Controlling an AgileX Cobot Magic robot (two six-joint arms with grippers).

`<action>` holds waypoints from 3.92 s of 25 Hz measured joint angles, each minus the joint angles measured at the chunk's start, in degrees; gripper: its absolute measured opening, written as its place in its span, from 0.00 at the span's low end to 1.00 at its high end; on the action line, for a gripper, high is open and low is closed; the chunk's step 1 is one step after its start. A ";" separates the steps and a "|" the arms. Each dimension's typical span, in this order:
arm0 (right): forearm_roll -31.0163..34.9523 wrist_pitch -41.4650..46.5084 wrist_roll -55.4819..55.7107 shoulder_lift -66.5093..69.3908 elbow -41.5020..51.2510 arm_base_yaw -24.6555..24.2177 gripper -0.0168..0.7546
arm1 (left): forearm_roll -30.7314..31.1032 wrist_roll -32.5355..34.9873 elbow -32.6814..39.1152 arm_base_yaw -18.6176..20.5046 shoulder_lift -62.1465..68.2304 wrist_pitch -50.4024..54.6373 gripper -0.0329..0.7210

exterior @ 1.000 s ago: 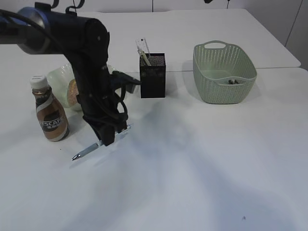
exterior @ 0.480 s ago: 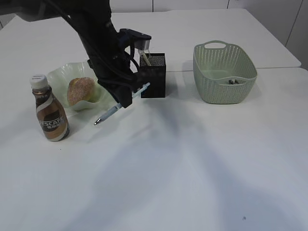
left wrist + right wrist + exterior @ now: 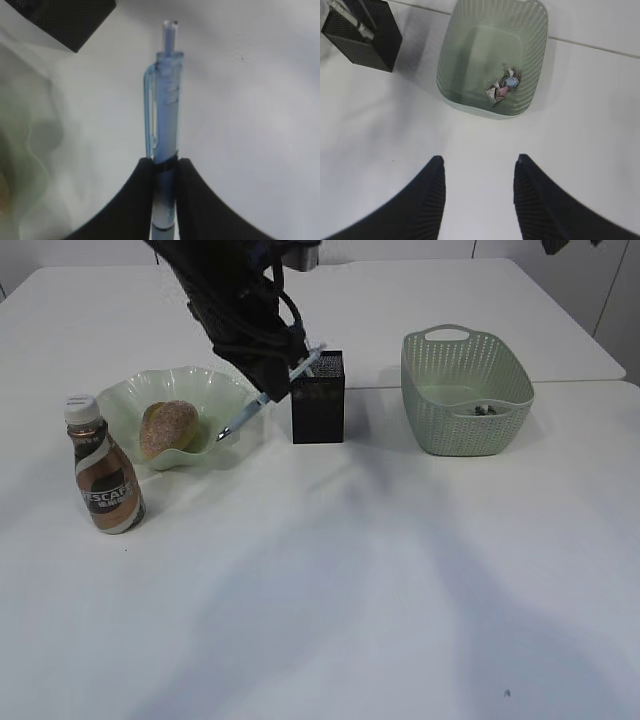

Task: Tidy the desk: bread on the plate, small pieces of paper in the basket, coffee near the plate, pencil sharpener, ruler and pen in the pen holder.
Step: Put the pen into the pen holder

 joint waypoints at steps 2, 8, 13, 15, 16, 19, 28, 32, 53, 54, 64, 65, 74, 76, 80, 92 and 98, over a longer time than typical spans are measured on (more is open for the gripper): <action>-0.32 -0.25 -0.13 1.02 0.00 -0.24 0.50 | -0.04 0.00 -0.73 0.00 0.00 -1.88 0.14; -2.42 -1.71 -0.86 2.63 0.00 -0.24 0.50 | -0.13 0.00 -0.90 0.00 0.00 -15.19 0.14; -3.73 -2.46 -0.97 2.63 0.00 -0.24 0.50 | -0.26 0.00 -0.90 0.00 0.00 -28.31 0.14; -4.11 -2.46 -0.97 2.63 0.00 -0.24 0.50 | -0.38 0.00 -0.90 0.00 0.00 -33.36 0.14; -4.10 -2.49 -0.97 2.63 0.00 -0.24 0.50 | -0.38 0.00 -0.90 0.00 0.00 -35.96 0.14; -4.29 -2.72 -0.97 2.63 0.00 -0.24 0.50 | -0.48 0.00 -0.90 0.00 0.25 -42.58 0.14; -4.51 -3.06 -1.17 2.63 0.00 -0.24 0.50 | -3.03 0.00 -0.90 0.00 4.83 -54.92 0.14; -4.88 -3.18 -1.17 2.63 0.00 -0.24 0.50 | -3.83 0.00 -0.90 0.00 6.03 -58.99 0.14; -6.24 -3.82 -1.31 2.63 0.00 -0.24 0.50 | -7.65 0.00 -0.67 -0.22 10.51 -65.62 0.14; -6.34 -3.82 -1.31 2.63 0.00 -0.24 0.50 | -7.65 0.00 -0.57 -0.22 10.51 -65.49 0.14; -6.37 -3.95 -1.31 2.63 0.00 -0.24 0.50 | -7.65 0.00 2.43 -0.22 10.60 -64.93 0.14; -6.37 -3.95 -1.31 2.63 0.00 -0.24 0.50 | -7.65 0.00 2.41 -0.10 10.63 -64.93 0.14; -6.46 -4.08 -1.43 2.63 0.00 -0.24 0.50 | -7.65 0.00 2.79 1.01 11.85 -65.38 0.14; -6.46 -4.08 -1.43 2.63 0.00 -0.24 0.50 | -7.65 0.00 2.79 1.01 11.85 -65.46 0.14; -6.46 -4.08 -1.43 2.63 0.00 -0.24 0.50 | -7.76 0.00 2.79 1.01 11.85 -65.46 0.14; -6.46 -4.21 -1.43 2.63 0.00 -0.24 0.50 | -8.09 0.00 2.88 1.01 12.56 -64.05 0.14; -6.46 -4.21 -1.43 2.63 0.00 -0.24 0.50 | -8.29 0.00 2.88 1.01 12.98 -62.85 0.14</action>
